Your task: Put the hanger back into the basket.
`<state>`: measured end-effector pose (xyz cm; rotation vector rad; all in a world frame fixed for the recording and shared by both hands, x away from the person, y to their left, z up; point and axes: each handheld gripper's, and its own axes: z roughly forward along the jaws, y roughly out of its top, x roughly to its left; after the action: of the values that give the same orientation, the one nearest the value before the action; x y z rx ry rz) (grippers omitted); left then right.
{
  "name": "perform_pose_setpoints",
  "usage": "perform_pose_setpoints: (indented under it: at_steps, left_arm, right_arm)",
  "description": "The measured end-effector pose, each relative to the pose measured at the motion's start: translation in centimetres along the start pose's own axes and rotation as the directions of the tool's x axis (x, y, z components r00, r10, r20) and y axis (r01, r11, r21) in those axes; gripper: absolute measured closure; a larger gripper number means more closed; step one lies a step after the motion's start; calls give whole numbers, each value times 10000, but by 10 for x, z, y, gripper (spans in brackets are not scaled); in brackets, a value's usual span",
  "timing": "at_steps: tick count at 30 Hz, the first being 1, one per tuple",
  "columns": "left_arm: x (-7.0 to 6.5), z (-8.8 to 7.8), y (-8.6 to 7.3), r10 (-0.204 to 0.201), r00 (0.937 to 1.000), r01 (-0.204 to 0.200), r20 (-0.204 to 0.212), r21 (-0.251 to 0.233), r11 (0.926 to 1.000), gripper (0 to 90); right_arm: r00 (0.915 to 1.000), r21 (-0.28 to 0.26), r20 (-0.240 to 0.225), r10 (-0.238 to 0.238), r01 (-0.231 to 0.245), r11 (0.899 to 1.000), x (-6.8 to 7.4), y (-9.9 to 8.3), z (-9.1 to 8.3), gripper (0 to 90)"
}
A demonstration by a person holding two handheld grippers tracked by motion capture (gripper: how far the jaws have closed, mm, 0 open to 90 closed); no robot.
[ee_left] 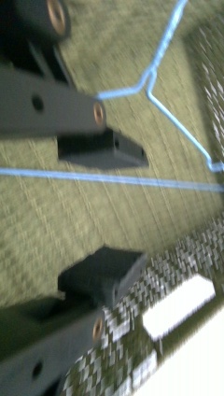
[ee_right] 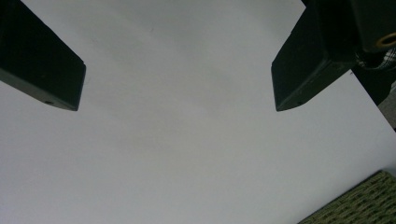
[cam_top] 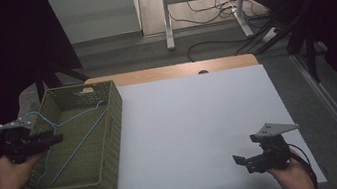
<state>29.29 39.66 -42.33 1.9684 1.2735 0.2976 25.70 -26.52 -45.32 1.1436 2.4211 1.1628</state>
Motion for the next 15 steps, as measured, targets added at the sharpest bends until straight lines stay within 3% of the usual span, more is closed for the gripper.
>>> perform_pose_setpoints:
  at_steps: [4,5,6,7,8,9,10,11,15]
  left_arm:
    - [-34,-2,0,689,9962,-663,536,-481,9966,318]
    - [-34,-2,0,689,9962,-663,536,-481,9966,286]
    - [-52,-1,-1,968,9934,-920,621,-755,9929,246]
    - [-52,-1,-1,968,9934,-920,621,-755,9929,220]
    - [-68,3,-3,1056,9907,-981,859,-877,9913,192]
    - [-68,3,-3,1056,9907,-981,859,-877,9913,176]
    - [-81,7,-7,1092,9873,-979,1153,-992,9902,169]
    - [-81,7,-7,1092,9873,-979,1153,-992,9902,159]
    - [-104,14,-20,881,9815,-689,1701,-1155,9909,100]
  right_arm:
    - [9998,-1,127,-143,143,9999,3,-1,-4,21]
    - [9997,28,149,-184,183,9998,3,-1,-5,18]
    - [9998,38,165,-151,150,9999,3,-3,-6,14]
    - [9997,59,162,-176,175,9998,2,-3,-7,11]
    - [9998,70,170,-119,117,9999,2,-4,-8,7]
    - [9998,70,170,-119,117,9999,2,-4,-8,7]
    - [9996,53,269,-38,37,10000,1,-6,-10,0]
    - [9996,53,269,-38,37,10000,1,-6,-10,0]
    - [9990,37,452,0,-1,10000,0,-10,-16,0]
